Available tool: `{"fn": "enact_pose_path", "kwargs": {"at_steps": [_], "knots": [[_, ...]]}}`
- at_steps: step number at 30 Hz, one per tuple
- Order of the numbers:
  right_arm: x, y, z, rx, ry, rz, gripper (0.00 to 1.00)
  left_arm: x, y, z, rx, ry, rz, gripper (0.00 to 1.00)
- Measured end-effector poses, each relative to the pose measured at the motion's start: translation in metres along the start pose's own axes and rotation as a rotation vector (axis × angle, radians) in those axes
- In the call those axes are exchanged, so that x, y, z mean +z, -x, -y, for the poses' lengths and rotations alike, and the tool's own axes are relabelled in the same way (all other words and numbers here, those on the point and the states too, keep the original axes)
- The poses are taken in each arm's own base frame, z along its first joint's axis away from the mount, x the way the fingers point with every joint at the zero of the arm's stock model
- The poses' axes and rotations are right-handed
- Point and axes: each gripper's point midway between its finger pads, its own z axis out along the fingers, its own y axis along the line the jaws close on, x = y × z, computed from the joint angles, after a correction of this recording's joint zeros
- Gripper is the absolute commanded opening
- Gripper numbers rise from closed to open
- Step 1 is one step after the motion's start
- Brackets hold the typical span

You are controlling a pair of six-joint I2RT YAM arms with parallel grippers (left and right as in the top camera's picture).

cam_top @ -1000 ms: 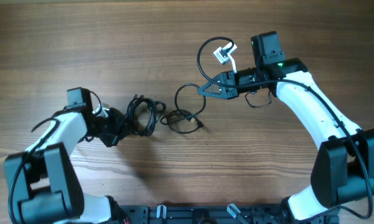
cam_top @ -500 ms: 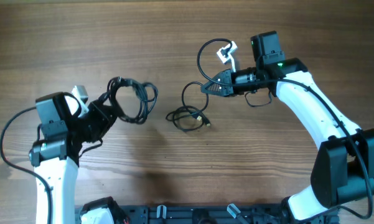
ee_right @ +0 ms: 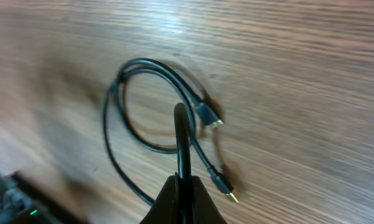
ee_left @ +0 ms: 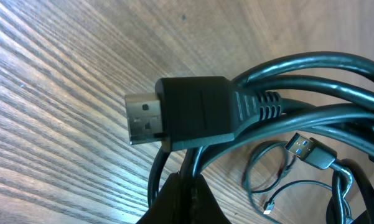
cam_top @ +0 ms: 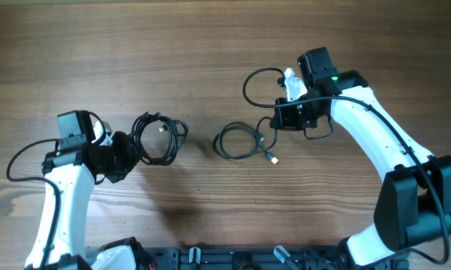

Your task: Untangle cables

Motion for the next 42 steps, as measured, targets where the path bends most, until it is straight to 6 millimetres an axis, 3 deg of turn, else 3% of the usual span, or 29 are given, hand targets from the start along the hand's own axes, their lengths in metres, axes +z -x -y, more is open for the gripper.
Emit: {"fn": "enact_pose_path", "kwargs": {"at_steps": [3,4,6,8,10,16,26,32,37,42], "knots": [[0.000,0.002,0.008,0.012,-0.047,0.010,0.04,0.007,-0.001,-0.005,-0.015,0.022,-0.023,0.04],[0.000,0.002,0.010,0.019,-0.057,0.012,0.18,0.007,-0.001,-0.006,-0.017,0.026,-0.025,0.05],[0.000,0.002,0.011,0.028,-0.066,0.014,0.55,0.010,-0.001,-0.008,-0.024,0.034,-0.037,0.05],[-0.001,0.003,0.013,0.037,-0.075,0.017,0.75,0.011,-0.001,-0.009,-0.025,0.036,-0.039,0.05],[-0.001,0.004,0.014,0.033,-0.079,0.021,0.85,0.011,-0.001,-0.009,-0.025,0.035,-0.039,0.07],[0.002,0.010,0.006,0.001,-0.073,0.046,0.91,0.011,0.001,-0.007,-0.021,0.030,-0.032,0.08],[0.040,0.008,-0.090,-0.409,-0.111,0.153,0.92,0.011,0.003,-0.006,-0.015,0.024,-0.023,0.09],[0.054,-0.012,-0.122,-0.609,-0.198,0.173,0.86,0.011,0.004,-0.005,-0.014,0.022,-0.020,0.09],[0.067,-0.016,-0.109,-0.629,-0.265,0.133,0.69,0.011,0.004,-0.005,-0.014,0.022,-0.020,0.10],[0.108,-0.031,-0.078,-0.610,-0.331,-0.006,0.60,0.011,0.004,-0.005,-0.014,0.022,-0.020,0.13]]}}
